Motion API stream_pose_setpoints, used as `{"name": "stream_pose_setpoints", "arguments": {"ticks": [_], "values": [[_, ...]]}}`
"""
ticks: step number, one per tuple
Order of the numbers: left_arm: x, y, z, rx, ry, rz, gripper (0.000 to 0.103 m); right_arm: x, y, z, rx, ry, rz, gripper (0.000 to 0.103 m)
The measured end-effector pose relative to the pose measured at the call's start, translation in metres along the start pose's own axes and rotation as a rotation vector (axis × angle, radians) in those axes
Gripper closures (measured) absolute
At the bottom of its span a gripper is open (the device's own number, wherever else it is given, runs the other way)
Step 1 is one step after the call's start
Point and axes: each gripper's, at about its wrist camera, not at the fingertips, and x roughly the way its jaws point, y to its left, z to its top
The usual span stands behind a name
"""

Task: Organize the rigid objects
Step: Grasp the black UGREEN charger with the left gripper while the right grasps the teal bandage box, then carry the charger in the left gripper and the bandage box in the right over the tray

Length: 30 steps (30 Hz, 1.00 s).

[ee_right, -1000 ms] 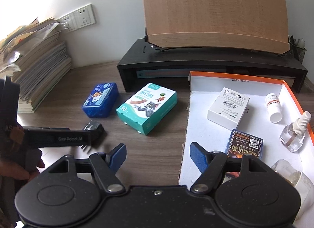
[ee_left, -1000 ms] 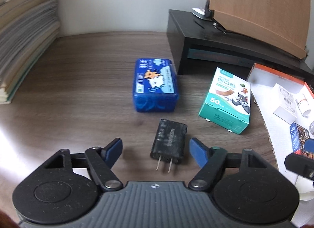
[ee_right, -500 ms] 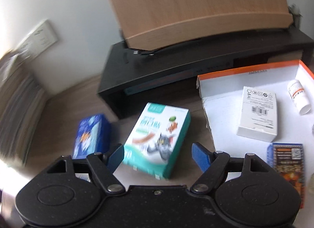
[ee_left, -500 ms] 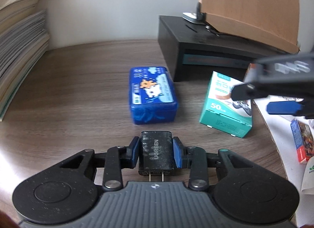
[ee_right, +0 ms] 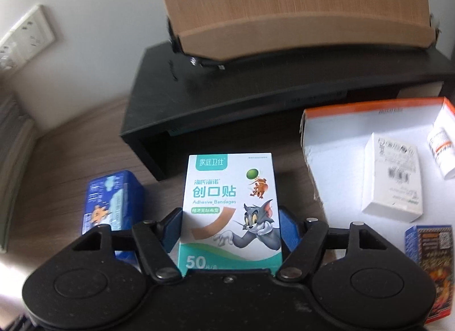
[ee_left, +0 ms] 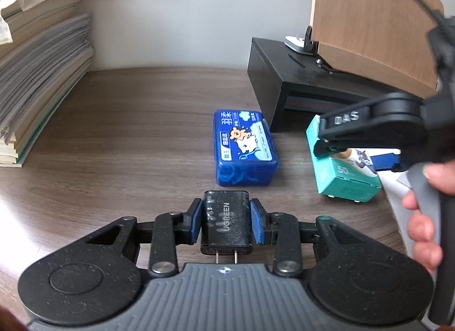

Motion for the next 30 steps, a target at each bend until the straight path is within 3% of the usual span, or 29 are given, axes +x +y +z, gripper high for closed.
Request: {"name": "stream_pose_setpoints", "arguments": {"ticks": [9,18,30], "values": [[-0.027,-0.036,0.010,0.010,-0.058,-0.040,0.067,-0.080,-0.051,-0.005,-0.088,-0.152,0.073,0.020],[-0.048,-0.112,0.021,0.043,-0.092,-0.131,0.067,-0.151,-0.135,-0.013,-0.109,-0.269,0.026,0.019],[-0.051,-0.211,0.013,0.137,-0.084,-0.220,0.067,-0.185,-0.232,-0.047,-0.082,-0.263,-0.034,0.019]]}}
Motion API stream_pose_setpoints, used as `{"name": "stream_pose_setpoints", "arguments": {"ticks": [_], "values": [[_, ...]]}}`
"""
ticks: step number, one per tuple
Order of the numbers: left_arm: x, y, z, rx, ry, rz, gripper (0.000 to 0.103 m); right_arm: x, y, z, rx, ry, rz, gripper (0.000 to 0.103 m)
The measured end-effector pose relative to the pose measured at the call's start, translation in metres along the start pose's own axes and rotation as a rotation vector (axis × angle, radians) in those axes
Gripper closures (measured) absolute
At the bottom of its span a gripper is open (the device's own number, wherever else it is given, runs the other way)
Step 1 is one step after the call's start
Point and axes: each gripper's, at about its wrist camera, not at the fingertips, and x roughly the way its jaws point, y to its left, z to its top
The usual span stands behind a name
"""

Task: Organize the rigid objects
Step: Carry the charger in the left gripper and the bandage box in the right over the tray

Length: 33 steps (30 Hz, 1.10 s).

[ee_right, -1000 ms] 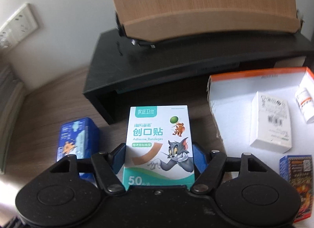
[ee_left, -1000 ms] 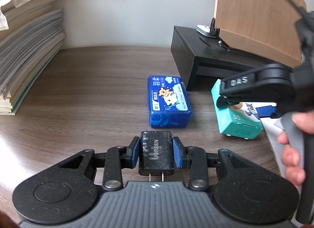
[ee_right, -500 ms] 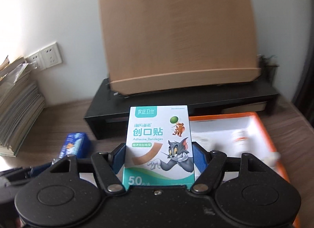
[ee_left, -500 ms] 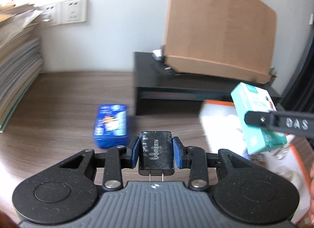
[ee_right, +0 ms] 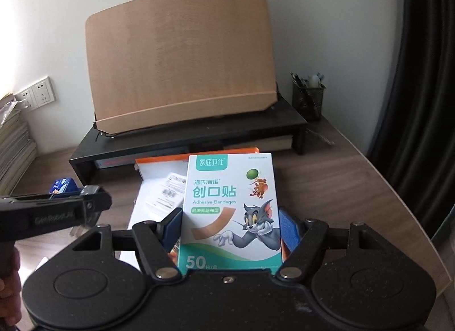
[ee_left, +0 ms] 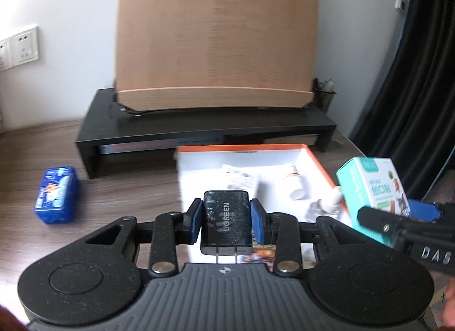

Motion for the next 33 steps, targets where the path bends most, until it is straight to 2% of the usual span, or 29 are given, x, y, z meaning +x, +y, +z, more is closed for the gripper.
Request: {"name": "stream_pose_setpoints", "arguments": {"ticks": [11,23,33], "values": [[0.001,-0.034,0.001,0.015,-0.011,0.015,0.067,-0.004,-0.011,-0.010,-0.038,0.022,0.053,0.019],[0.002,-0.038,0.004,-0.009,-0.008,0.052,0.067,0.001,-0.010,-0.012,-0.056,0.041,0.087,0.019],[0.004,-0.034,0.004,-0.017,0.000,0.054,0.067,0.003,-0.009,-0.010,-0.059,0.049,0.092,0.019]]}}
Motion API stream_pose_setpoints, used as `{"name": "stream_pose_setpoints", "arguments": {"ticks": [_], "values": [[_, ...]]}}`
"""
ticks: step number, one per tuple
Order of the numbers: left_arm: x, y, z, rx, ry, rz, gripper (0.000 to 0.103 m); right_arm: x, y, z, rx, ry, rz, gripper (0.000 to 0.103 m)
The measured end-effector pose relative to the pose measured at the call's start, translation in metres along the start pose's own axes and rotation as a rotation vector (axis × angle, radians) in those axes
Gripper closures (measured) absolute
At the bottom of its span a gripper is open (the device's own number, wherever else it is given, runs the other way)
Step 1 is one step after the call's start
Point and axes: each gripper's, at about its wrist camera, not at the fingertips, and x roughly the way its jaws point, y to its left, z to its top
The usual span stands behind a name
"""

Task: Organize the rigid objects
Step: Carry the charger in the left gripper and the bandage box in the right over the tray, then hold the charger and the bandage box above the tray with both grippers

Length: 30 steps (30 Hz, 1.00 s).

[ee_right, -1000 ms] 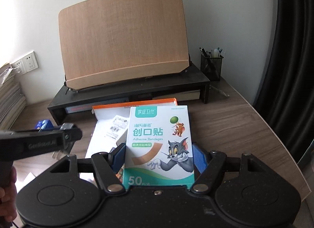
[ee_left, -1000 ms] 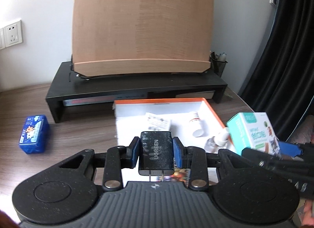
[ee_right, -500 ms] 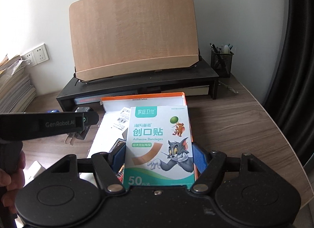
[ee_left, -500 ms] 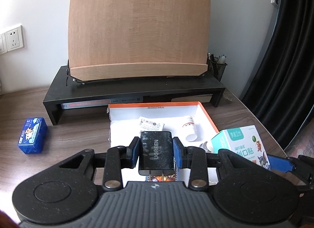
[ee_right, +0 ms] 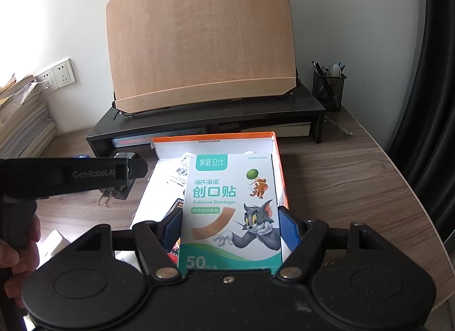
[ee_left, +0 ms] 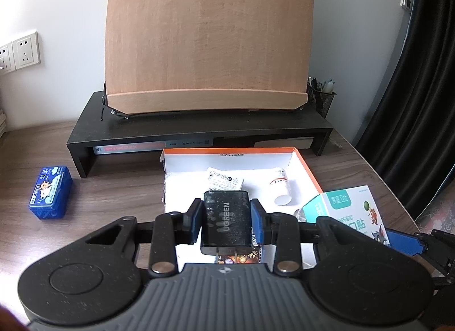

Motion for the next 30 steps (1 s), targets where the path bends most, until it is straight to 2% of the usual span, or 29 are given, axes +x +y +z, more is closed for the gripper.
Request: {"name": "stream_pose_setpoints", "arguments": {"ticks": [30], "values": [[0.0071,-0.0055,0.0056,0.033,0.018,-0.039,0.067,0.0030,0.0005,-0.0068,0.018,0.034,-0.005,0.019]]}}
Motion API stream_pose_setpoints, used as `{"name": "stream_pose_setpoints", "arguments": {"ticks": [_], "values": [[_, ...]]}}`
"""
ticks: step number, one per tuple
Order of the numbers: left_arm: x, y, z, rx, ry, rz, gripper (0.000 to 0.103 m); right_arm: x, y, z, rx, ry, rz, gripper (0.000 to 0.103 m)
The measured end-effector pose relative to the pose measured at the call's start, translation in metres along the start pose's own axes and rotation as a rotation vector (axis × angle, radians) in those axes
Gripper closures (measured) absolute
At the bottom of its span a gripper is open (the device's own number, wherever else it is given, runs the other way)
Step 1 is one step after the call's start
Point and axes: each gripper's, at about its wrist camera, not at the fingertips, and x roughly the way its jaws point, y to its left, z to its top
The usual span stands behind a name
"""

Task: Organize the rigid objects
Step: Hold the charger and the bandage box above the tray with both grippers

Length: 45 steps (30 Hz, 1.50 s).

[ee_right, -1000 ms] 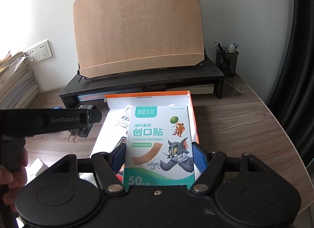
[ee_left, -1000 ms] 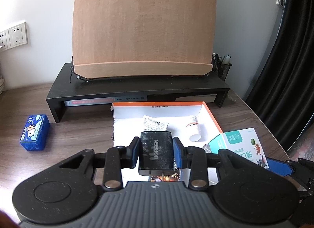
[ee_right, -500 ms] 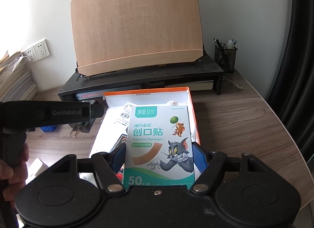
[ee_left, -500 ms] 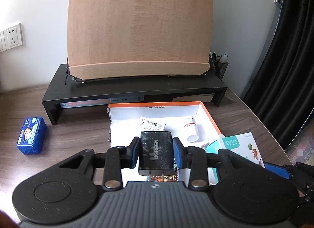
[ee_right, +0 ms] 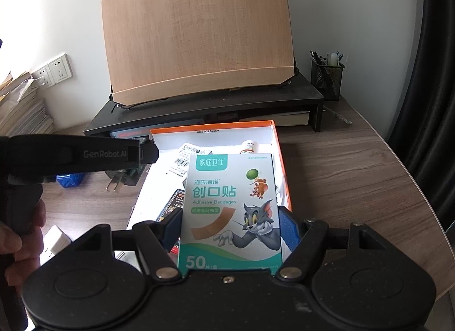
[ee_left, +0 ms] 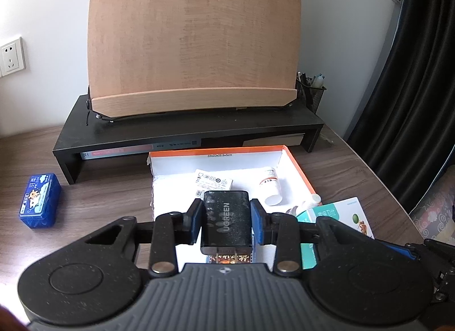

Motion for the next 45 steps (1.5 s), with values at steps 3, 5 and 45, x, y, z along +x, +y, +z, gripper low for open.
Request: {"name": "stream_pose_setpoints", "arguments": {"ticks": [3,5,45], "values": [[0.000,0.000,0.000,0.002,0.000,0.000,0.067,0.001,0.001,0.000,-0.003,0.005,0.002,0.019],[0.000,0.000,0.000,0.001,0.002,-0.001,0.067,0.002,0.000,0.000,-0.004,0.005,0.006,0.019],[0.014,0.004,-0.001,-0.012,0.025,-0.005,0.067,0.016,0.000,0.003,-0.008,0.025,0.003,0.019]]}}
